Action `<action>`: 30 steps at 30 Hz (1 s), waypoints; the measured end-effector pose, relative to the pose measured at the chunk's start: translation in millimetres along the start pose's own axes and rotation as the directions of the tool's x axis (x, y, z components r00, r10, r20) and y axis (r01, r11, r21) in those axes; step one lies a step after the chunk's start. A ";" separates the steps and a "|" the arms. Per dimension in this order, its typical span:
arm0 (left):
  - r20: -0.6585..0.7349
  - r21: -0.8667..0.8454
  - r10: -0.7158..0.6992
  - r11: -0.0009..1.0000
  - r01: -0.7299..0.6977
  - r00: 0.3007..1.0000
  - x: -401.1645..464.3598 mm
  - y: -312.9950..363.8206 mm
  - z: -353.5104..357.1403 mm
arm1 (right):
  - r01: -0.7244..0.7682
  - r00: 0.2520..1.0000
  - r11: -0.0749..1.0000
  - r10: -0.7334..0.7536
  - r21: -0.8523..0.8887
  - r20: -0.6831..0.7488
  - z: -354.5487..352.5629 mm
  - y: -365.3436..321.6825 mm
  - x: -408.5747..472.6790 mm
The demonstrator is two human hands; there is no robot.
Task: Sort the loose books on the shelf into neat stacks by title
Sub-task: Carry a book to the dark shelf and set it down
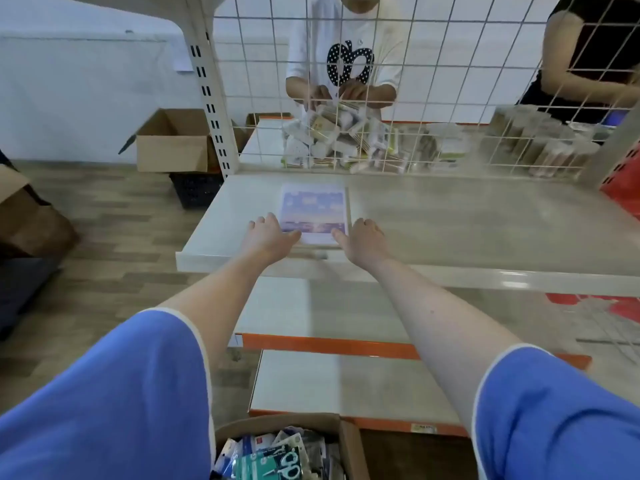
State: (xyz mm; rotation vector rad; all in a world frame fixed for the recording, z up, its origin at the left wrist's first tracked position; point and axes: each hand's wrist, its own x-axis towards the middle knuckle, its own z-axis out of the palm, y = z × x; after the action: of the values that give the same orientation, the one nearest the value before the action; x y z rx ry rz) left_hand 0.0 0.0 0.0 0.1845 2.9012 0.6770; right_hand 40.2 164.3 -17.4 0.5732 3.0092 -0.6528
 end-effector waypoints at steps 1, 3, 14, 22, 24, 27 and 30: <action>0.004 -0.006 -0.002 1.000 0.002 1.000 1.7 0.7 0.9 | -0.005 1.000 1.000 0.005 -0.003 0.005 1.3 -1.8 0.4; 0.009 -0.013 -0.009 1.000 0.009 1.000 8.3 -0.8 6.5 | -0.017 1.000 1.000 0.017 0.004 -0.011 5.7 -2.6 2.5; -0.048 -0.130 -0.085 0.988 0.078 0.995 30.9 2.3 16.6 | -0.036 0.995 0.999 0.037 0.014 -0.088 22.9 -6.1 16.7; 0.074 -0.452 -0.216 0.863 0.226 0.974 38.2 -2.8 10.9 | -0.008 0.999 0.994 0.014 0.105 -0.048 17.8 -0.7 21.1; 0.110 -0.510 -0.210 0.827 0.236 0.972 38.1 -4.3 9.1 | -0.001 0.999 0.994 0.006 0.111 -0.044 18.0 0.4 22.0; 0.113 -0.626 -0.187 0.749 0.216 0.976 35.6 -2.1 10.1 | 0.010 0.999 0.991 -0.005 0.131 -0.038 18.1 2.5 24.8; 0.085 -0.704 -0.151 0.691 0.166 0.985 29.7 0.5 14.1 | 0.022 0.999 0.986 -0.016 0.164 -0.040 18.8 3.3 24.0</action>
State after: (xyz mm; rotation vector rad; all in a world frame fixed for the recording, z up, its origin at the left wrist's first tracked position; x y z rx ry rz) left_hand -26.6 11.1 -16.0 -0.1594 2.3565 1.6677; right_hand 17.7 167.9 -37.9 0.5698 3.0189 -0.9076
